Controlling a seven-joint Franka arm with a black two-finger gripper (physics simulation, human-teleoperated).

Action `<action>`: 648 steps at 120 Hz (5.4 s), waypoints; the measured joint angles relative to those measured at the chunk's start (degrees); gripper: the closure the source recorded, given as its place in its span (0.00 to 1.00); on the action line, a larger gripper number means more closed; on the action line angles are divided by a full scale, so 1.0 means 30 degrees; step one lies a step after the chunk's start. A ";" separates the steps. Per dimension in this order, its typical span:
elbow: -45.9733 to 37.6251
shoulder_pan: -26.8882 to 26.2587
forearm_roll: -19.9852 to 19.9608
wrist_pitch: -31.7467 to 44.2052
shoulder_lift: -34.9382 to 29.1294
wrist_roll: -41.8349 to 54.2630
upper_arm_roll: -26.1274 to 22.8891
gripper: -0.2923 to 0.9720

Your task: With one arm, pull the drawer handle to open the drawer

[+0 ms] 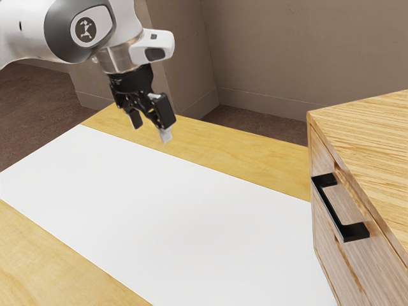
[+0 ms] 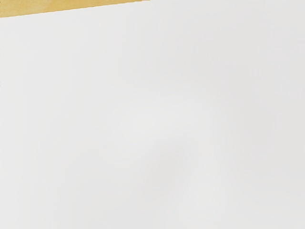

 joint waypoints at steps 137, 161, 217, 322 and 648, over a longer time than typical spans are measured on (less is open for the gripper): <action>-0.0265 0.1130 -0.0764 -0.2127 -0.4208 -0.3645 -1.1319 0.23; -0.0320 0.1106 -0.0932 -0.1542 -0.3709 -0.5500 -1.1777 0.23; -0.1814 0.2288 -0.5234 0.2721 -0.2396 -1.0504 -1.2217 0.23; -0.2701 0.3276 -0.3031 0.5568 -0.2756 -1.5158 -1.3441 0.23; -1.5054 0.3121 -0.0818 0.6309 -1.2991 -1.9855 -1.0099 0.23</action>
